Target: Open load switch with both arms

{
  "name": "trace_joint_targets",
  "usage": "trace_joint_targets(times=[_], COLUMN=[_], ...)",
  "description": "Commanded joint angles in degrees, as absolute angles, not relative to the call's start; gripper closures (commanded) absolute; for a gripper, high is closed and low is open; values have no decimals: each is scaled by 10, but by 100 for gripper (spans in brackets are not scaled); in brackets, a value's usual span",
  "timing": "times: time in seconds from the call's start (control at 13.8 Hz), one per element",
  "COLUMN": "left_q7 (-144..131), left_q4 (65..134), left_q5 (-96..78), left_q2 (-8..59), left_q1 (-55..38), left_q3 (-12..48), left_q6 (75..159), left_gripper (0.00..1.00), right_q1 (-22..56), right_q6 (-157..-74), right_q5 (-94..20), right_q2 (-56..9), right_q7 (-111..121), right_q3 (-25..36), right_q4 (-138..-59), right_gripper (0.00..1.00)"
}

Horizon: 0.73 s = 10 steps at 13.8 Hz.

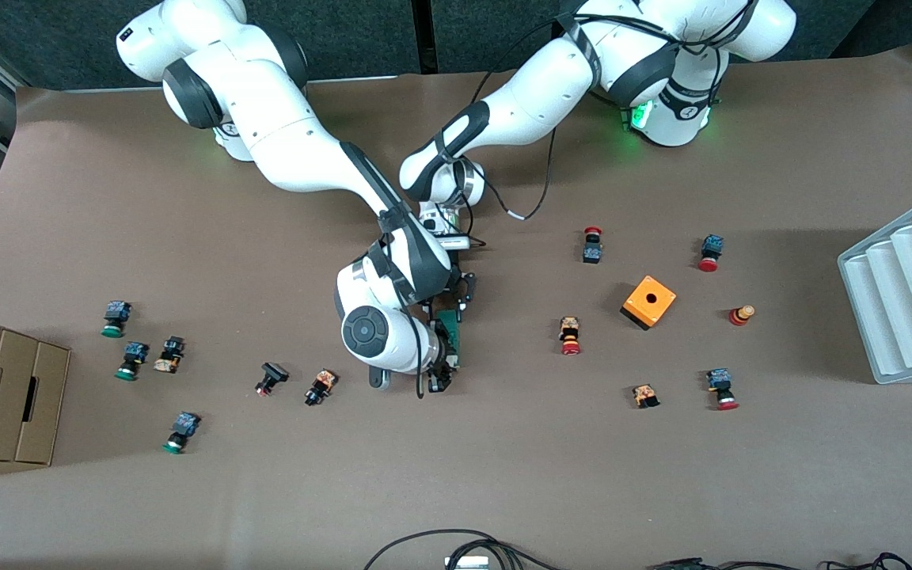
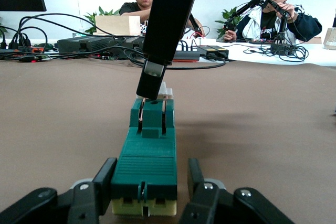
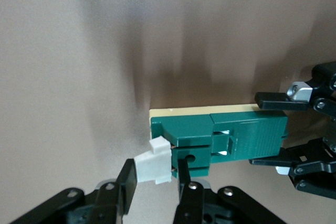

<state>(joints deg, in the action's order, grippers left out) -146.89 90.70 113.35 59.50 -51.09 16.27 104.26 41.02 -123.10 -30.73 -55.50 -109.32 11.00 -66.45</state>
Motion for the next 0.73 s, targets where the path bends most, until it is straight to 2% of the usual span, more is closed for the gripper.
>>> trace_joint_targets(times=[0.0,0.65], left_q7=[-1460,-1460], left_q4=[890,890], left_q5=[1136,1135], left_q2=[607,607], left_q1=[-519,-522], left_q3=[163,163], left_q6=[1034,1034], left_gripper=[39,39], right_q1=[416,417], right_q6=[-1212,-1201], right_q5=[-330,-326], right_q2=[-552,-525], right_q7=[-1100,-1103], right_q3=[117,116], right_q4=[-660,-691], right_gripper=[61,61])
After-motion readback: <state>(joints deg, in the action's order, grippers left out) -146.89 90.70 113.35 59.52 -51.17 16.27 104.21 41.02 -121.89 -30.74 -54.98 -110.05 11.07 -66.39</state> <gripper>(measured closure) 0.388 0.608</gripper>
